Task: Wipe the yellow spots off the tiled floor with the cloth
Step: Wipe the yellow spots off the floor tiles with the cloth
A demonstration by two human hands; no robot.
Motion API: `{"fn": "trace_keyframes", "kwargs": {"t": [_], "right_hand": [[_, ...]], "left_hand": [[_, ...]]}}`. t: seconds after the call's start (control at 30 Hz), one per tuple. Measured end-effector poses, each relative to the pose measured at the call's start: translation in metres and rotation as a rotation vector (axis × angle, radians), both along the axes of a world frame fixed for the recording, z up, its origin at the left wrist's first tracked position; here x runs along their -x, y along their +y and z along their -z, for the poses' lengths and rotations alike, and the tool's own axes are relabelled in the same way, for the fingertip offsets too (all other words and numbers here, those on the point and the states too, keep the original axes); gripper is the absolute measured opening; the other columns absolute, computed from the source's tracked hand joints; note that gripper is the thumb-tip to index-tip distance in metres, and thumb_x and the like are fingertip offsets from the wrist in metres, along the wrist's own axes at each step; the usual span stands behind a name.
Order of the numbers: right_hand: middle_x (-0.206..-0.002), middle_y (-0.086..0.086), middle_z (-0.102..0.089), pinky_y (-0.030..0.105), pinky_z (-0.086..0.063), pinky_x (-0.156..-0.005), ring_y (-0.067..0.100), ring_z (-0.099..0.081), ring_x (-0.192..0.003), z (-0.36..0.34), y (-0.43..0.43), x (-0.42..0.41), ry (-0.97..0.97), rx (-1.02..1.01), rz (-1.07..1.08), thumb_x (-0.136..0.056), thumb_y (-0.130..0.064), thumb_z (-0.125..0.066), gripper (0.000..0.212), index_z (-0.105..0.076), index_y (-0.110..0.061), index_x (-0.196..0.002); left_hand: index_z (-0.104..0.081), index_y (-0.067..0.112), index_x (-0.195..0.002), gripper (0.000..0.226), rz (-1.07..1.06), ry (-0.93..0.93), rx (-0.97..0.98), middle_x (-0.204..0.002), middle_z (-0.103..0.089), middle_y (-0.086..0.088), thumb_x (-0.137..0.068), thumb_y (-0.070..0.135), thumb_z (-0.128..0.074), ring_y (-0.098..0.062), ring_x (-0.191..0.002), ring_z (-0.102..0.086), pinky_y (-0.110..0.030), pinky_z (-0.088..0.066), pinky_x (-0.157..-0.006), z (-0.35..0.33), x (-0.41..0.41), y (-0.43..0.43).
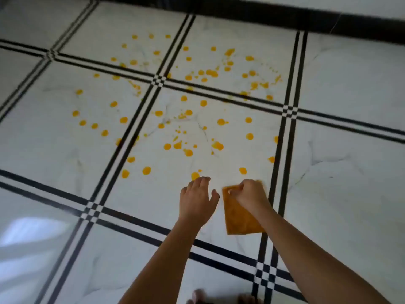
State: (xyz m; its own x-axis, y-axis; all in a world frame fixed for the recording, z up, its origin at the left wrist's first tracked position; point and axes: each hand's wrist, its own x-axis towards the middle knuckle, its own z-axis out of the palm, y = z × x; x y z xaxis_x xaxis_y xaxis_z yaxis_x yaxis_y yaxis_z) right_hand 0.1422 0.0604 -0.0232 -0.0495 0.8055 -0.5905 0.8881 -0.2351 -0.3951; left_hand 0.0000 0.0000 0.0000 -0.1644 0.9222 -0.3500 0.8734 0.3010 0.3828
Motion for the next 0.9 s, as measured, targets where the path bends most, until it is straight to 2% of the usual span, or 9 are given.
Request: {"fn": "trace_keyframes", "kwargs": {"t": [0.2,0.27,0.33,0.47,0.6,0.67,0.73,0.8,0.9], "right_hand": [[-0.098,0.008,-0.060,0.034,-0.049,-0.078,0.027,-0.061,-0.096,0.110,-0.004,0.020,-0.079,0.079,-0.012,-0.077,-0.039,-0.070,0.042,-0.055,-0.008,-0.100],[-0.080,0.006,-0.058,0.032,-0.048,-0.067,0.027,-0.062,-0.084,0.118,0.000,0.017,-0.060,0.052,-0.022,-0.079,-0.027,-0.067,0.023,-0.052,-0.010,-0.077],[-0.066,0.003,-0.053,0.027,-0.044,-0.057,0.026,-0.061,-0.075,0.115,0.008,0.017,-0.026,0.058,-0.003,-0.082,-0.015,-0.061,0.025,-0.045,-0.012,-0.063],[-0.082,0.018,-0.067,0.030,-0.040,-0.063,0.029,-0.063,-0.080,0.087,0.042,0.039,0.072,-0.124,0.074,-0.080,-0.011,-0.063,0.016,-0.065,0.004,-0.085],[-0.105,0.011,-0.067,0.022,-0.042,-0.075,0.022,-0.062,-0.094,0.083,0.064,0.081,0.276,-0.147,-0.028,-0.086,-0.023,-0.063,0.026,-0.065,-0.005,-0.105],[-0.130,0.012,-0.052,0.029,-0.039,-0.095,0.026,-0.048,-0.121,0.093,0.064,0.094,0.156,-0.115,-0.238,-0.091,-0.036,-0.054,0.044,-0.053,-0.008,-0.126],[-0.154,0.011,-0.019,0.043,-0.025,-0.111,0.032,-0.020,-0.140,0.099,0.061,0.100,-0.044,-0.023,-0.389,-0.095,-0.046,-0.041,0.060,-0.026,-0.017,-0.145],[-0.158,0.003,0.010,0.053,-0.010,-0.114,0.032,0.006,-0.144,0.107,0.052,0.099,-0.172,0.081,-0.472,-0.095,-0.053,-0.030,0.062,-0.004,-0.033,-0.148],[-0.155,0.001,0.025,0.061,0.004,-0.111,0.034,0.024,-0.141,0.123,0.046,0.101,-0.252,0.025,-0.508,-0.092,-0.061,-0.019,0.060,0.009,-0.046,-0.144]], "left_hand": [[-0.052,0.010,-0.127,0.043,0.064,0.031,-0.030,-0.129,-0.056,-0.007,-0.091,0.034,-0.043,-0.024,-0.120,-0.050,-0.037,-0.037,-0.098,0.118,0.021,0.009],[-0.060,0.007,-0.115,0.047,0.032,0.049,-0.098,-0.116,-0.064,-0.011,-0.086,0.037,-0.039,-0.029,-0.108,-0.059,-0.040,-0.044,-0.090,0.137,0.028,0.011],[-0.062,0.006,-0.112,0.053,-0.025,0.027,-0.116,-0.113,-0.066,-0.012,-0.083,0.039,-0.033,-0.030,-0.106,-0.061,-0.043,-0.045,-0.089,0.147,0.034,0.014],[-0.057,0.008,-0.123,0.059,-0.158,0.018,-0.192,-0.130,-0.056,-0.012,-0.084,0.042,-0.028,-0.027,-0.125,-0.048,-0.042,-0.035,-0.101,0.150,0.047,0.025],[-0.044,0.009,-0.135,0.063,-0.329,0.050,-0.217,-0.145,-0.040,-0.010,-0.088,0.044,-0.021,-0.025,-0.137,-0.030,-0.042,-0.023,-0.110,0.153,0.072,0.027],[-0.036,0.010,-0.140,0.068,-0.374,0.074,-0.199,-0.150,-0.031,-0.009,-0.086,0.046,-0.014,-0.024,-0.141,-0.021,-0.043,-0.017,-0.112,0.159,0.085,0.019],[-0.024,0.013,-0.145,0.071,-0.360,0.089,-0.139,-0.155,-0.018,-0.006,-0.086,0.047,-0.008,-0.021,-0.144,-0.009,-0.041,-0.009,-0.114,0.164,0.097,0.010],[-0.015,0.015,-0.148,0.075,-0.319,0.082,-0.093,-0.157,-0.009,-0.003,-0.083,0.050,-0.001,-0.018,-0.144,-0.001,-0.039,-0.003,-0.115,0.166,0.106,0.004],[-0.005,0.016,-0.148,0.076,-0.268,0.110,-0.072,-0.157,-0.001,-0.001,-0.081,0.050,0.004,-0.017,-0.144,0.006,-0.038,0.001,-0.115,0.169,0.116,-0.002]]}}
